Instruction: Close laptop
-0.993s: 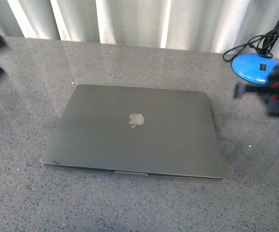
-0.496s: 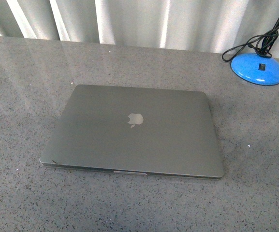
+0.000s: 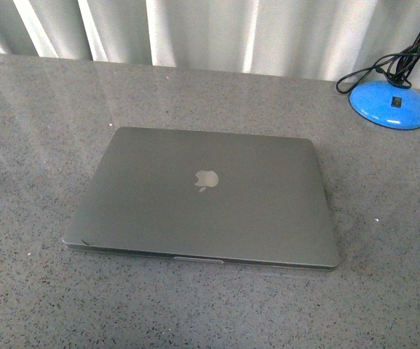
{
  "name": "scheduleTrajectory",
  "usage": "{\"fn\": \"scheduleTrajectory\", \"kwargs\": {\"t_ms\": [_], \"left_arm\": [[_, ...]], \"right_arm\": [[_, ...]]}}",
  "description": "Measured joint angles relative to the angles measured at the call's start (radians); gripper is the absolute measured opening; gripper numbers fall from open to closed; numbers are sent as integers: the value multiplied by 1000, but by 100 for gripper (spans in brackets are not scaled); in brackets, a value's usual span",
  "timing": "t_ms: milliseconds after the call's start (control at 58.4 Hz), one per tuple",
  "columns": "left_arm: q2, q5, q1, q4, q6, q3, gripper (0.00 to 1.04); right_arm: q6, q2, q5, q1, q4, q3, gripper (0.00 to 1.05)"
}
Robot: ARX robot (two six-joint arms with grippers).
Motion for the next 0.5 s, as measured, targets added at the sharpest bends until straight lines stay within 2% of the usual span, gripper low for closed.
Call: {"fn": "scheduleTrajectory", "kwargs": {"t_ms": [103,171,240,496], "left_arm": [[-48,-15,-17,-24,3,-26,4],[-88,-89,-69,-47,6,-42,4],[-127,-102,-105,-69,8,-56,4],[-245,-109,-114,-152,10,-91,4]], "right_arm": [[0,-51,0,0,-26,-26,1],[0,-86,1,0,-46,-42,1],[0,-115,1,0,-64,-52,1],[0,-236,1,0,-148,-85,1]]}}
